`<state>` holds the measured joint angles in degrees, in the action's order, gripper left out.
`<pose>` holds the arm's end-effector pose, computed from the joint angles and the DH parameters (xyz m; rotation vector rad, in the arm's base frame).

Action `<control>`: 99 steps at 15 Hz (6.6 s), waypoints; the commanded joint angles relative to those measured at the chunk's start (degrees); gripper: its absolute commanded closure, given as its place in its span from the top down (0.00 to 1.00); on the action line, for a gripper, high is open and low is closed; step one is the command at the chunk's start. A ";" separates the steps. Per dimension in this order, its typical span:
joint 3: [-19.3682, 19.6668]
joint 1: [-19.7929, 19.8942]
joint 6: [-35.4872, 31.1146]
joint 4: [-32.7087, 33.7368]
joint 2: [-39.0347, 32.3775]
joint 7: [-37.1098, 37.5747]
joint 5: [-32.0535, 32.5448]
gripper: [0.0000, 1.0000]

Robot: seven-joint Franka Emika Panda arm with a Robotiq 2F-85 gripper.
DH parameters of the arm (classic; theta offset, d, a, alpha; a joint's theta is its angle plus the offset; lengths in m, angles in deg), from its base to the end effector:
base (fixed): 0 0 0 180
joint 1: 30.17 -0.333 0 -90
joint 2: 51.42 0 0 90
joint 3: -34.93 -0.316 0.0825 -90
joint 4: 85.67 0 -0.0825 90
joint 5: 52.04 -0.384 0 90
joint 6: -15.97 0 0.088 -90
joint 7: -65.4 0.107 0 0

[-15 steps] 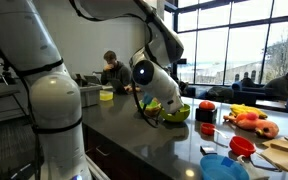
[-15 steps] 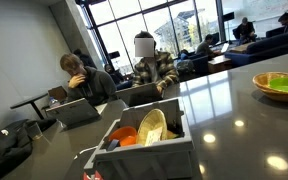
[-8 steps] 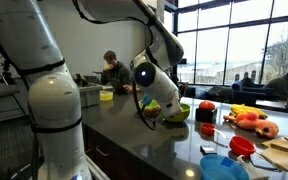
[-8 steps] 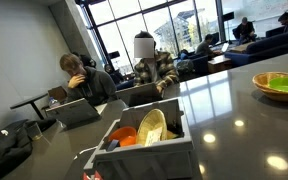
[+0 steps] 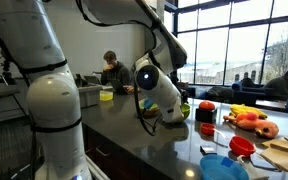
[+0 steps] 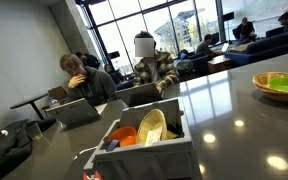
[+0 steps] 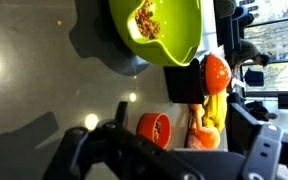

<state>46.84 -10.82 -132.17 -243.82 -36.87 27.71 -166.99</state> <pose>0.3102 -0.2018 0.2816 -1.4307 1.6878 -0.6950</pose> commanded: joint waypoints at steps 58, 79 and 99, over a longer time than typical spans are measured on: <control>8.91 0.39 2.91 15.69 -20.08 -16.04 -18.17 1.00; 9.72 -3.49 4.46 22.62 -27.51 -14.66 -16.40 1.00; 11.06 -0.99 22.24 19.40 -29.36 -5.97 -25.28 1.00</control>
<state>57.88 -12.87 -115.58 -222.42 -66.66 18.48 -189.20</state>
